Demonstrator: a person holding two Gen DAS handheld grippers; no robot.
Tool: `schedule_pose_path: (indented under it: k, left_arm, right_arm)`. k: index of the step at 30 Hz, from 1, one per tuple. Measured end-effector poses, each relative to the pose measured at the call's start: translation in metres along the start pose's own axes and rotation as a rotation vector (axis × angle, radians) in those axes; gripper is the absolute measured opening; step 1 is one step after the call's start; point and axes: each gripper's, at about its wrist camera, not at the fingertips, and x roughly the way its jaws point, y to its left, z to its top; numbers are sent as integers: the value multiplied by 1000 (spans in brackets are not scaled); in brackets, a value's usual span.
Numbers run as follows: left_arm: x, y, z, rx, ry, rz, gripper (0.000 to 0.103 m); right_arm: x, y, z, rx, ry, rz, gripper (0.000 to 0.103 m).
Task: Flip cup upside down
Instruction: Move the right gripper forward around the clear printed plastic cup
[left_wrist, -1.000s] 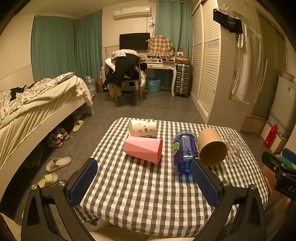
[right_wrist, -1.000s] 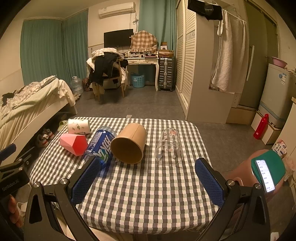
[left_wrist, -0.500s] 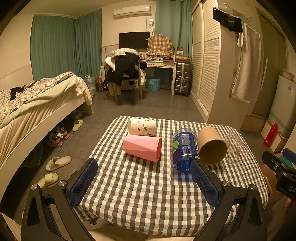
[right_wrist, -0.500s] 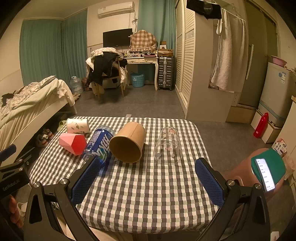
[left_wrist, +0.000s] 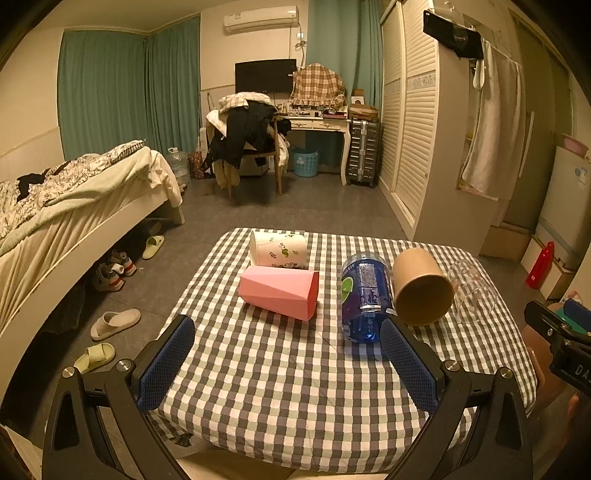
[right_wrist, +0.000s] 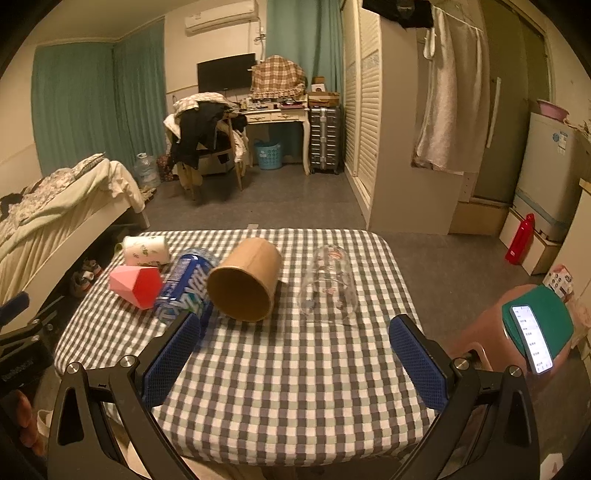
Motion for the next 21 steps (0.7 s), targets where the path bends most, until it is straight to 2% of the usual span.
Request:
schedule_pose_path:
  k: [8,21]
  left_arm:
    - [25,-10,9,10,39,-2,103]
    - [84,-23,12,53,128,29,103]
  right_arm:
    - [37,-22,8,47,39,-52,103]
    - [145,-44,26,112,118,-101,103]
